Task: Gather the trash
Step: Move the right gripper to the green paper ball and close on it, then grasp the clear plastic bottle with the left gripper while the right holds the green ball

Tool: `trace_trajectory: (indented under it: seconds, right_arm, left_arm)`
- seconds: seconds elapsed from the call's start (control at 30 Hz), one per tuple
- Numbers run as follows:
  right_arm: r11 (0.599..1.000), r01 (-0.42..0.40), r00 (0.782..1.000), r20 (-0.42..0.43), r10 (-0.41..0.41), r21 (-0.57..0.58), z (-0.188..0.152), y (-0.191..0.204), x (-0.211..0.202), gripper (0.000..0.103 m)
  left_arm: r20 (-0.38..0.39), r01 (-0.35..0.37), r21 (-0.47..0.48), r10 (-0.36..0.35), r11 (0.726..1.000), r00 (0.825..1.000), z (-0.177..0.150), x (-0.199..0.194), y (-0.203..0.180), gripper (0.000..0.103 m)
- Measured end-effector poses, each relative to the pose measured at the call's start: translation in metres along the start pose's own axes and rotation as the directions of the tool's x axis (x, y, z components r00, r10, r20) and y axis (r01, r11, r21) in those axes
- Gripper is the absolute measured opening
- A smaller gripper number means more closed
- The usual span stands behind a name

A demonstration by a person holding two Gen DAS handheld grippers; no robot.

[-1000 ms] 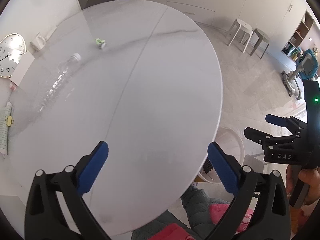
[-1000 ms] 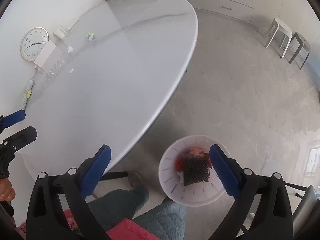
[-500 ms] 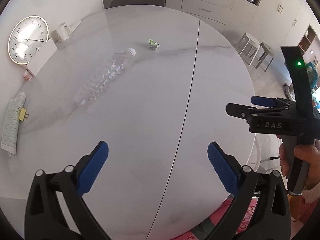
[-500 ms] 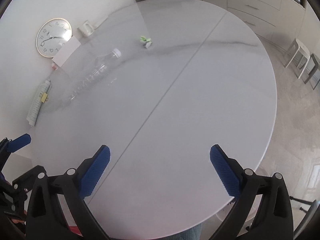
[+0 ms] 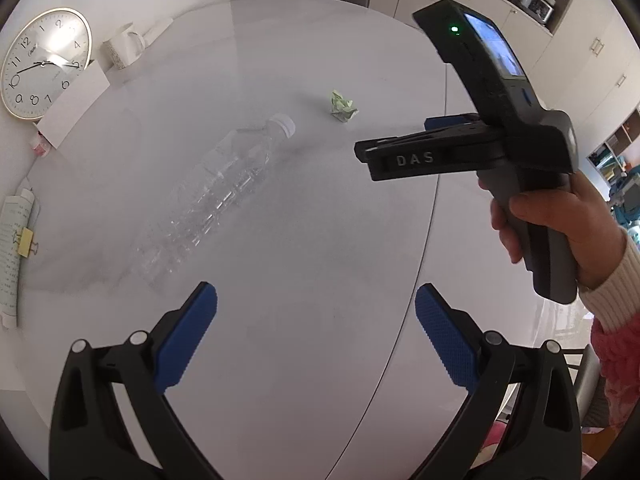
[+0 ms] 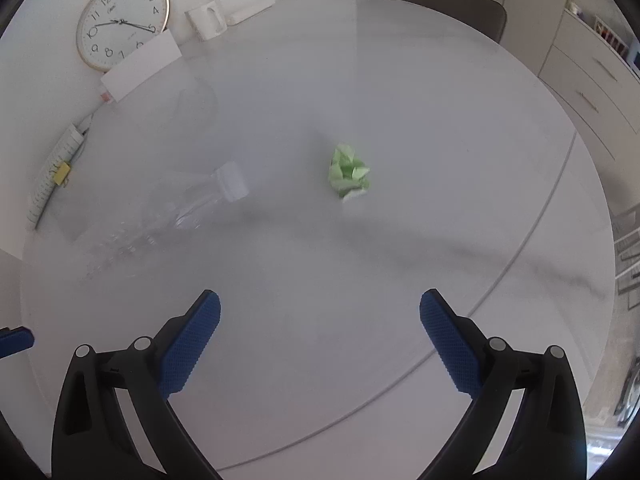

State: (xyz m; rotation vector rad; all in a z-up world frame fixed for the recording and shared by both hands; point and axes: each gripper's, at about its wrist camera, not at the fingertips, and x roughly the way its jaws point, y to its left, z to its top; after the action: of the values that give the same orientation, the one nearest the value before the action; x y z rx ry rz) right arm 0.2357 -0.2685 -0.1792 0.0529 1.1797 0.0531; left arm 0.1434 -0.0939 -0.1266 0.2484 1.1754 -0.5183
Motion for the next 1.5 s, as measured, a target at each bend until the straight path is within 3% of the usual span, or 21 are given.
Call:
trace_trajectory:
  seconds: [0.2, 0.43, 0.47, 0.53, 0.77, 1.1, 1.3, 1.5]
  right_arm:
    - [0.997, -0.024, 0.999, -0.034, 0.022, -0.067, 0.041, -0.017, 0.053, 0.082]
    - [0.994, -0.051, 0.998, -0.048, 0.047, -0.101, 0.056, -0.021, 0.073, 0.063]
    - [0.993, -0.044, 0.998, -0.044, 0.040, -0.107, 0.059, -0.021, 0.074, 0.058]
    - [0.993, -0.036, 0.999, -0.040, 0.031, -0.115, 0.061, -0.020, 0.073, 0.029]
    - [0.994, -0.043, 0.999, -0.029, 0.040, -0.096, 0.055, -0.019, 0.062, 0.029]
    - [0.997, -0.068, 0.997, 0.041, 0.066, 0.035, 0.009, -0.021, -0.013, 0.029]
    - [0.986, -0.047, 0.997, 0.064, 0.037, 0.161, -0.037, -0.006, -0.045, 0.029]
    - [0.937, 0.000, 0.995, 0.096, -0.035, 0.349, -0.064, 0.022, -0.061, 0.029]
  left_arm:
    - [-0.044, -0.037, -0.056, 0.034, 0.998, 0.998, 0.032, 0.027, 0.003, 0.095]
    - [-0.054, -0.059, -0.099, 0.054, 0.993, 0.997, 0.053, 0.037, 0.009, 0.095]
    - [-0.053, -0.063, -0.100, 0.058, 0.993, 0.997, 0.057, 0.040, 0.011, 0.095]
    - [-0.054, -0.067, -0.101, 0.062, 0.993, 0.997, 0.058, 0.041, 0.010, 0.095]
    - [-0.057, -0.070, -0.092, 0.065, 0.993, 0.996, 0.065, 0.046, 0.013, 0.095]
    - [-0.012, -0.050, -0.034, 0.049, 0.998, 0.999, 0.047, 0.013, 0.010, 0.095]
    - [0.001, -0.020, 0.114, 0.020, 0.993, 1.000, 0.033, 0.000, 0.016, 0.095]
    - [-0.008, 0.044, 0.308, -0.043, 0.951, 0.999, 0.028, -0.004, 0.045, 0.095]
